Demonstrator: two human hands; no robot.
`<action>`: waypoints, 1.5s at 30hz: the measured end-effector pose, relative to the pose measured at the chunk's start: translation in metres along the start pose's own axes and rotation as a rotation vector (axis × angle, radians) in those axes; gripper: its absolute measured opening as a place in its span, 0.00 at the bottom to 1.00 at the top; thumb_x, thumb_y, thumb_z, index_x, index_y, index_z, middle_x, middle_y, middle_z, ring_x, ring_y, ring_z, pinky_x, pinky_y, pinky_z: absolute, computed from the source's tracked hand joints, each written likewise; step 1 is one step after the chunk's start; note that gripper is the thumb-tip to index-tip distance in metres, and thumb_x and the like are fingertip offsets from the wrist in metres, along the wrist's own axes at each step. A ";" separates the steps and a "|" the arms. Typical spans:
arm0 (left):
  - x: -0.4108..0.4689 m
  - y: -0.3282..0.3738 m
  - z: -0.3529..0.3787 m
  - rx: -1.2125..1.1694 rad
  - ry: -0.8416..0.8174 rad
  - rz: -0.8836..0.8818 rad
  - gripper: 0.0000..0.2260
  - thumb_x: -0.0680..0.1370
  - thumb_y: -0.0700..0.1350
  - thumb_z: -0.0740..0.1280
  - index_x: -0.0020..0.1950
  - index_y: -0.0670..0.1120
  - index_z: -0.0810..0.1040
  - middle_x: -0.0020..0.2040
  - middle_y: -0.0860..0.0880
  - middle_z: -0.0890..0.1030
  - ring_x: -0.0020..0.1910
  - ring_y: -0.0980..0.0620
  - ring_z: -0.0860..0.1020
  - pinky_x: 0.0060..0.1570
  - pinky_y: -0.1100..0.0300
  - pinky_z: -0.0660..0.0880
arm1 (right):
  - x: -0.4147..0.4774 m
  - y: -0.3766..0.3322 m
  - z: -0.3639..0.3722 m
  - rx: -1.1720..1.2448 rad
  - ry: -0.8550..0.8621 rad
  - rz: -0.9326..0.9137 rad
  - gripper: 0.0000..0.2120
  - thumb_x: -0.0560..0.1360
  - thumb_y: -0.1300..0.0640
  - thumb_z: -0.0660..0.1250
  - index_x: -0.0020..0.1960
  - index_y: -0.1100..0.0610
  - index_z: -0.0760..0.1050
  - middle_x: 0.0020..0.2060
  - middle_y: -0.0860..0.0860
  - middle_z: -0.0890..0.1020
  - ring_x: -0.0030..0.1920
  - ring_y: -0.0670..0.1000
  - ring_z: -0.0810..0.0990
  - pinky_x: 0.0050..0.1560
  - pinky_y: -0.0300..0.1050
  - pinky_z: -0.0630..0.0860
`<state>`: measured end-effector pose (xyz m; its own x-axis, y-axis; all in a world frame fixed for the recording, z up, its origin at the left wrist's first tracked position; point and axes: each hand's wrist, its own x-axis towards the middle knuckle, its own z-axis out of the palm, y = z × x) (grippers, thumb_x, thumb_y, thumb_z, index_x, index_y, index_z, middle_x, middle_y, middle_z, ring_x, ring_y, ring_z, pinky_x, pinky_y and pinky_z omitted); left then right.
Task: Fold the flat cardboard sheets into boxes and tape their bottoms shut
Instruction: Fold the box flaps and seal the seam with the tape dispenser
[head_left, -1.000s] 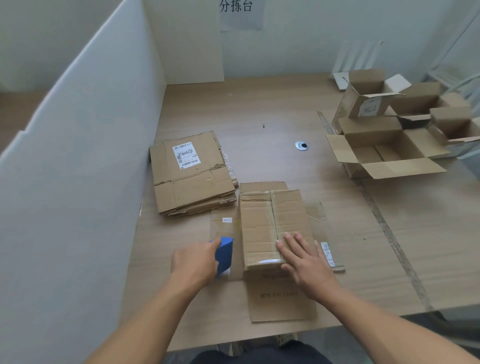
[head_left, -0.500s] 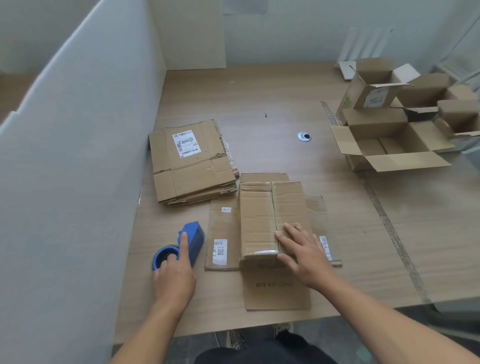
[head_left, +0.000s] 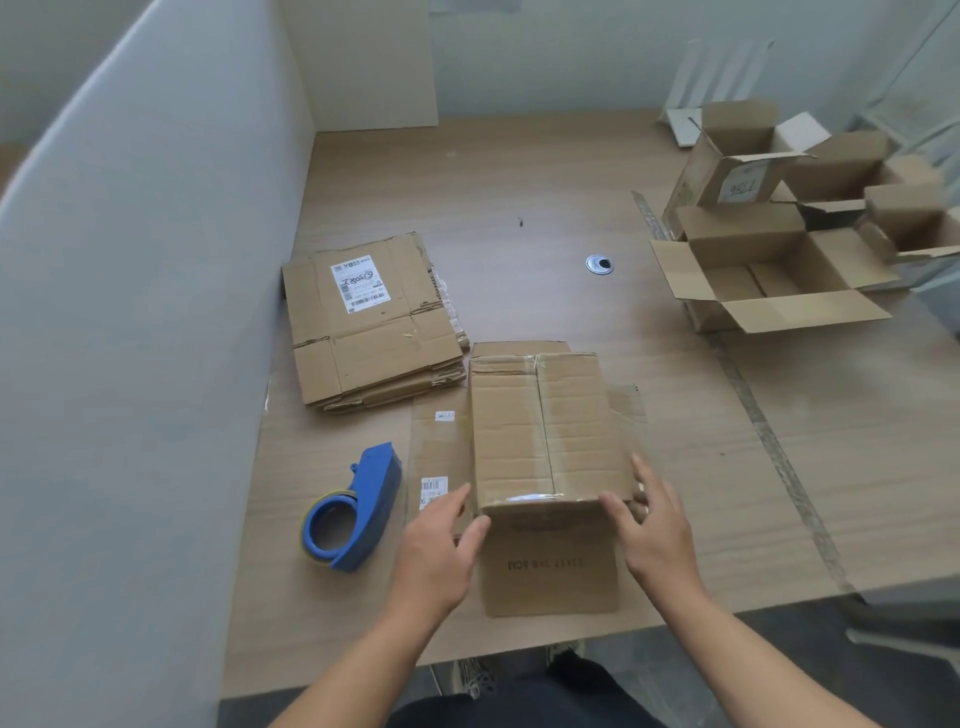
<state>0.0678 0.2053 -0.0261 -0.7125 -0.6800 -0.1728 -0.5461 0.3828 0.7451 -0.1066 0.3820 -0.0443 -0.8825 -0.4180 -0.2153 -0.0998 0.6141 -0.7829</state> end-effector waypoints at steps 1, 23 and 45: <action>0.000 0.007 0.006 -0.055 0.000 -0.070 0.20 0.81 0.49 0.67 0.72 0.46 0.74 0.62 0.57 0.79 0.61 0.57 0.75 0.60 0.68 0.66 | -0.003 0.002 0.000 0.011 -0.002 0.033 0.29 0.77 0.46 0.68 0.75 0.48 0.65 0.70 0.50 0.71 0.64 0.50 0.74 0.66 0.54 0.73; 0.031 0.025 0.056 -0.295 0.122 -0.488 0.19 0.81 0.55 0.65 0.69 0.48 0.73 0.64 0.50 0.78 0.63 0.50 0.75 0.58 0.58 0.69 | 0.035 -0.002 0.003 0.016 -0.291 0.211 0.25 0.75 0.40 0.69 0.69 0.44 0.68 0.52 0.37 0.78 0.56 0.47 0.77 0.58 0.46 0.73; 0.032 0.064 0.057 -0.260 0.313 -0.259 0.18 0.81 0.54 0.64 0.71 0.57 0.73 0.61 0.64 0.77 0.64 0.61 0.74 0.62 0.69 0.67 | 0.086 -0.002 -0.043 0.371 -0.459 0.140 0.14 0.75 0.45 0.71 0.60 0.40 0.75 0.52 0.40 0.83 0.51 0.41 0.82 0.50 0.40 0.76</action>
<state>-0.0150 0.2431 -0.0209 -0.3793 -0.9031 -0.2013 -0.5310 0.0343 0.8467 -0.2022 0.3736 -0.0365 -0.5791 -0.6469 -0.4961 0.2426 0.4443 -0.8624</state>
